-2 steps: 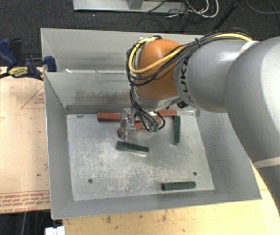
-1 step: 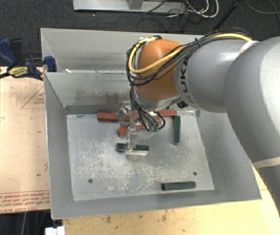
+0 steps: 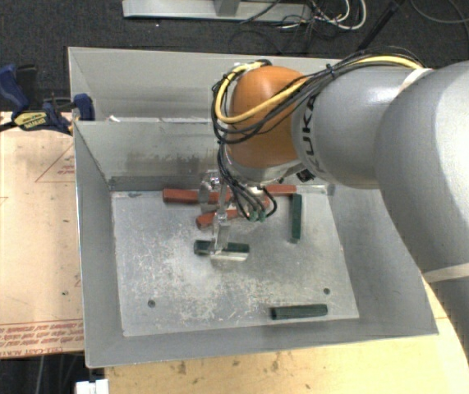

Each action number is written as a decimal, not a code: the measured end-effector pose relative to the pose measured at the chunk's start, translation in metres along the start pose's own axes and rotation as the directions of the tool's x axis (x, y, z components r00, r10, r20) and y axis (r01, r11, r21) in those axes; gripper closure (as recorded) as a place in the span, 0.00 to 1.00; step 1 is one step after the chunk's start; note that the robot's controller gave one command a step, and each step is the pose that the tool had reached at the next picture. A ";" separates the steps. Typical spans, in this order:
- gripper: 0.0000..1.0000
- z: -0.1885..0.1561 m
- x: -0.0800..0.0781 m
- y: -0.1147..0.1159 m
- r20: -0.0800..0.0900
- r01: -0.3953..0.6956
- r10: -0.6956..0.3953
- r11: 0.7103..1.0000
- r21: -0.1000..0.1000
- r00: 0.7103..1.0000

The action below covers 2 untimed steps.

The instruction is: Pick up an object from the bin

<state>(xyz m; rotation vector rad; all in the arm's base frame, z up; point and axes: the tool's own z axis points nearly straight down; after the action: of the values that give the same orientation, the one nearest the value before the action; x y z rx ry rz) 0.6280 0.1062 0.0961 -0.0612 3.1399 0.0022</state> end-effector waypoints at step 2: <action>1.00 0.025 0.042 -0.014 0.000 -0.150 0.150 0.989 -0.001 0.989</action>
Offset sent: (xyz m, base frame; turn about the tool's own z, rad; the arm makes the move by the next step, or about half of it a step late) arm 0.0000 0.0000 0.0000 0.0000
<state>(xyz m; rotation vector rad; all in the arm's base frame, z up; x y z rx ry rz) 0.5864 0.0903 0.0708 0.1756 3.1352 0.0033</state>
